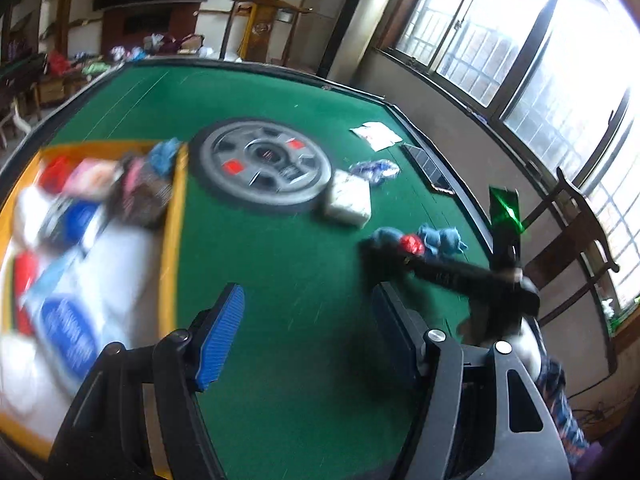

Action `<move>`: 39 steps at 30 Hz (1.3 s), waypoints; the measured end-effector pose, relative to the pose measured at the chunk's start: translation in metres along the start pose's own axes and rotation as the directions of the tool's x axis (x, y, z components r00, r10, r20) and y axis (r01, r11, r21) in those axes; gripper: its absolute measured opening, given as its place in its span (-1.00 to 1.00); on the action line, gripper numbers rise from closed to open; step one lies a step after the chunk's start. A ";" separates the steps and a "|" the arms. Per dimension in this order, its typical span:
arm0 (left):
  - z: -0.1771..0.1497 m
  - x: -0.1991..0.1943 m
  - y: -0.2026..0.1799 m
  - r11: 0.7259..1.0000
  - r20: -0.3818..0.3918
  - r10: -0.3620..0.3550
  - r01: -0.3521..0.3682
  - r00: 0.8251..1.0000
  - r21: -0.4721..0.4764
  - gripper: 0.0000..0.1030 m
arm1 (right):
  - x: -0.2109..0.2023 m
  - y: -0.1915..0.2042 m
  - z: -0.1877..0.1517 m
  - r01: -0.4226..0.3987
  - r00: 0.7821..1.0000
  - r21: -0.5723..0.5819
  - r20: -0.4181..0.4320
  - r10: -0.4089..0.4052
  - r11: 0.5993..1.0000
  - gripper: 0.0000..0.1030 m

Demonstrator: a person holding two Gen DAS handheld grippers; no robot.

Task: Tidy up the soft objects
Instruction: 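Grasp the blue towel wrapped with the red bag with the right tool, then grasp the lemon-print tissue pack with the left tool while the right tool holds the towel bundle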

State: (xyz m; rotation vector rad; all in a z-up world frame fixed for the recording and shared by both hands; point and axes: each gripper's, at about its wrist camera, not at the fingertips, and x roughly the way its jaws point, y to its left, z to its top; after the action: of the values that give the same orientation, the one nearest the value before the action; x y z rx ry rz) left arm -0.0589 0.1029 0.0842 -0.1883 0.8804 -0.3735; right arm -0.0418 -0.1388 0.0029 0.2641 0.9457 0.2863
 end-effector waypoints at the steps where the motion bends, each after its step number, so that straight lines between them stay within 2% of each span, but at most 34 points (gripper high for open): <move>1: 0.009 0.010 -0.009 1.000 -0.001 0.006 -0.006 1.000 0.014 0.28 | -0.002 -0.002 -0.002 -0.010 1.000 0.005 0.013 0.010 1.000 -0.38; 5: 0.035 0.051 -0.029 1.000 -0.034 0.000 0.001 0.999 0.017 0.27 | -0.010 -0.004 -0.004 -0.026 0.999 0.026 0.022 0.025 0.999 -0.42; 8: 0.052 0.089 -0.040 1.000 -0.071 -0.002 0.003 0.997 0.011 0.27 | -0.021 -0.004 0.003 -0.027 0.997 0.035 0.075 0.025 0.999 -0.42; 11: 0.063 0.126 -0.050 0.997 -0.095 0.060 -0.055 0.994 0.053 0.27 | -0.035 -0.010 0.005 -0.001 0.991 0.049 0.136 -0.005 0.999 -0.42; 13: 0.068 0.150 -0.058 0.990 -0.104 0.111 -0.101 0.988 0.099 0.27 | -0.040 -0.018 0.008 -0.011 0.988 0.090 0.156 -0.003 0.996 -0.42; 17: 0.071 0.176 -0.066 0.976 -0.101 0.166 -0.149 0.981 0.160 0.28 | -0.048 -0.043 0.011 -0.039 0.984 0.201 0.178 0.003 0.979 -0.42; 19: 0.072 0.185 -0.071 0.969 -0.091 0.181 -0.162 0.979 0.185 0.39 | -0.050 -0.052 0.012 -0.052 0.983 0.239 0.184 0.007 0.970 -0.42; 20: 0.075 0.190 -0.073 0.966 -0.088 0.189 -0.169 0.978 0.197 0.45 | -0.050 -0.054 0.013 -0.057 0.983 0.248 0.185 0.011 0.967 -0.41; 22: 0.076 0.198 -0.078 0.957 -0.074 0.214 -0.194 0.974 0.218 0.46 | -0.049 -0.055 0.014 -0.057 0.983 0.250 0.183 0.011 0.967 -0.41; 25: 0.073 0.214 -0.084 0.942 -0.103 0.247 -0.214 0.964 0.257 0.46 | -0.049 -0.052 0.015 -0.051 0.983 0.235 0.183 0.007 0.971 -0.41; 26: 0.072 0.214 -0.086 0.943 -0.094 0.242 -0.211 0.966 0.259 0.38 | -0.049 -0.051 0.015 -0.047 0.983 0.231 0.185 0.004 0.972 -0.41; 27: 0.071 0.214 -0.087 0.942 -0.092 0.239 -0.208 0.967 0.265 0.02 | -0.049 -0.051 0.015 -0.044 0.982 0.227 0.189 0.000 0.973 -0.41; 28: 0.070 0.213 -0.086 0.944 -0.098 0.227 -0.195 0.969 0.265 -0.02 | -0.049 -0.052 0.015 -0.042 0.982 0.227 0.190 -0.002 0.973 -0.41; 32: 0.071 0.198 -0.079 0.962 -0.106 0.179 -0.151 0.978 0.228 -0.03 | -0.046 -0.052 0.015 -0.033 0.982 0.225 0.190 -0.010 0.974 -0.41; 39: 0.063 0.142 -0.068 0.981 -0.067 0.101 -0.088 0.993 0.175 -0.02 | -0.042 -0.052 0.014 -0.007 0.983 0.210 0.183 -0.032 0.978 -0.41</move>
State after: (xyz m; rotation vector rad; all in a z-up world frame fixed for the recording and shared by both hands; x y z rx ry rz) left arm 0.0561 -0.0151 0.0433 0.0268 0.9234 -0.3674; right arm -0.0470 -0.2030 0.0248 0.4712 0.7927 0.1462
